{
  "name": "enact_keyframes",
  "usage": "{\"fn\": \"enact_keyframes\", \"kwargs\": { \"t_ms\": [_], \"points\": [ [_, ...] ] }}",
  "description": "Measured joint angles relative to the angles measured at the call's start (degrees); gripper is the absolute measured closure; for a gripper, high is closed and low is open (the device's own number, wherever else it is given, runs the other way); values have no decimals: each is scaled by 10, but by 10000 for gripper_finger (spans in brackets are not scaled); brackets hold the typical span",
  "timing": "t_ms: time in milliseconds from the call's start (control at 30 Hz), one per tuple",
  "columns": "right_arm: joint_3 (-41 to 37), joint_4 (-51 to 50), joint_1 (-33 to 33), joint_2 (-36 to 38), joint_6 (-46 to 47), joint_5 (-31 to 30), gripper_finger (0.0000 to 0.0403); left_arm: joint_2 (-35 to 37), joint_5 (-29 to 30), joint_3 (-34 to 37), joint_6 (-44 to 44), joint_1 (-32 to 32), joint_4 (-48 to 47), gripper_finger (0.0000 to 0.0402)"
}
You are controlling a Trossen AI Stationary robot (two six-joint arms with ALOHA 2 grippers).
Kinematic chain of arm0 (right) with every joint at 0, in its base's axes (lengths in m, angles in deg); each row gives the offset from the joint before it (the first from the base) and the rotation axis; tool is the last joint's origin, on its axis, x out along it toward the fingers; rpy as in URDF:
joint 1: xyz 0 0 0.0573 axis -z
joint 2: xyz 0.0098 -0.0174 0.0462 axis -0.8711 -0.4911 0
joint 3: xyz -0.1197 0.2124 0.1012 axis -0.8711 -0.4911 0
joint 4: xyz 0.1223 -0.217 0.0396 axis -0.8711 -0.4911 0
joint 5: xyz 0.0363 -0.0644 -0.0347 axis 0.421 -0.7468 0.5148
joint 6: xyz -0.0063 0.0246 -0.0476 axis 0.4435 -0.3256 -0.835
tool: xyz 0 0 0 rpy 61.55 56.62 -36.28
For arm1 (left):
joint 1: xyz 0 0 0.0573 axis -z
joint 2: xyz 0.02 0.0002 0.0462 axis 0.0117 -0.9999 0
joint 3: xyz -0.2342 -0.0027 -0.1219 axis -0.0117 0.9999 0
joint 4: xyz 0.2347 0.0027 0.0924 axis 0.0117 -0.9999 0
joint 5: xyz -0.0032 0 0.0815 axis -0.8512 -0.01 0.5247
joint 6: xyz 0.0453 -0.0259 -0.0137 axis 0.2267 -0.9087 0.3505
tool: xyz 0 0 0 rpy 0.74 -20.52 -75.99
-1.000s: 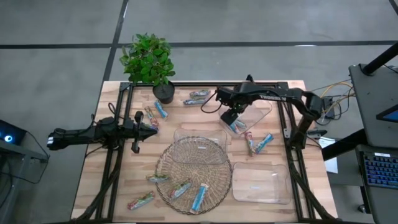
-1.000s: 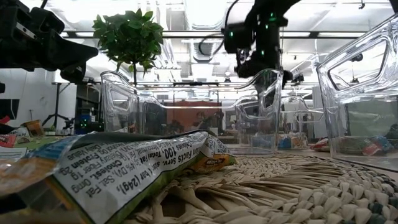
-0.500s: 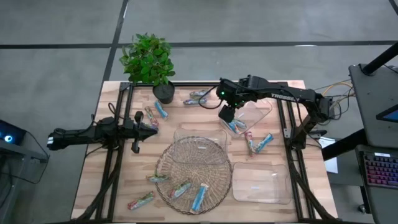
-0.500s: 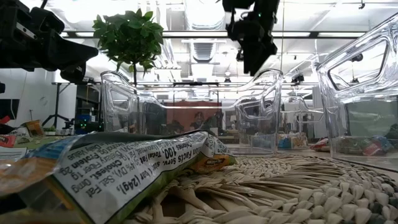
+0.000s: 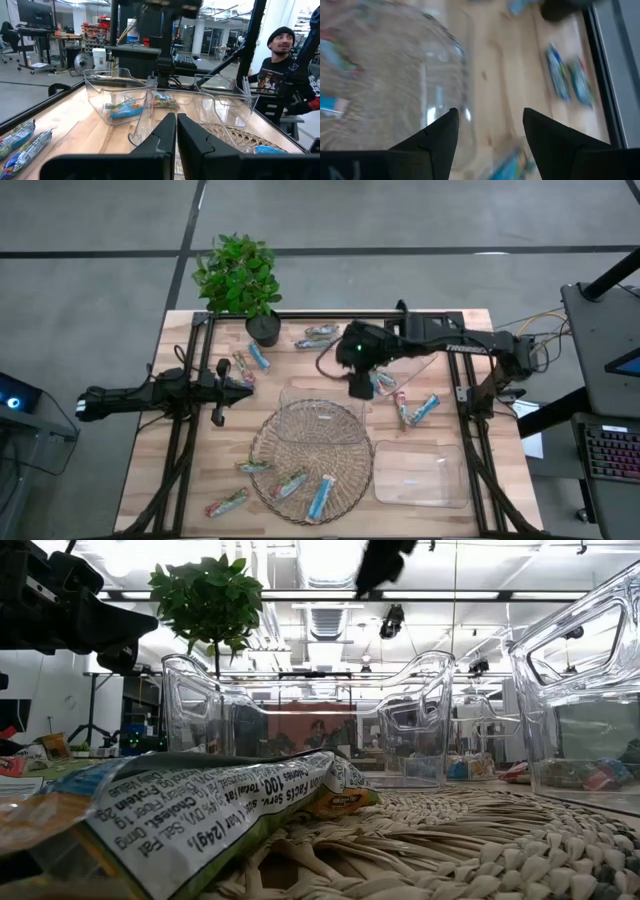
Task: Pick and place Granola Bars by type
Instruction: Put the yellow granola bar into the top transparent bin
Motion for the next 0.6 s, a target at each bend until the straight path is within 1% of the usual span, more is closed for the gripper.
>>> {"fn": "enact_keyframes", "kwargs": {
  "t_ms": [267, 433, 600],
  "points": [
    [-8, 71, -109, -1, -107, 0, 193, 0, 0, 0, 0, 0, 0, 402],
    [-9, 104, -169, -1, -94, -1, 183, 0, 0, 0, 0, 0, 0, 402],
    [-10, 114, -203, -1, -80, -1, 142, 0, 0, 0, 0, 0, 0, 402]
  ]
}}
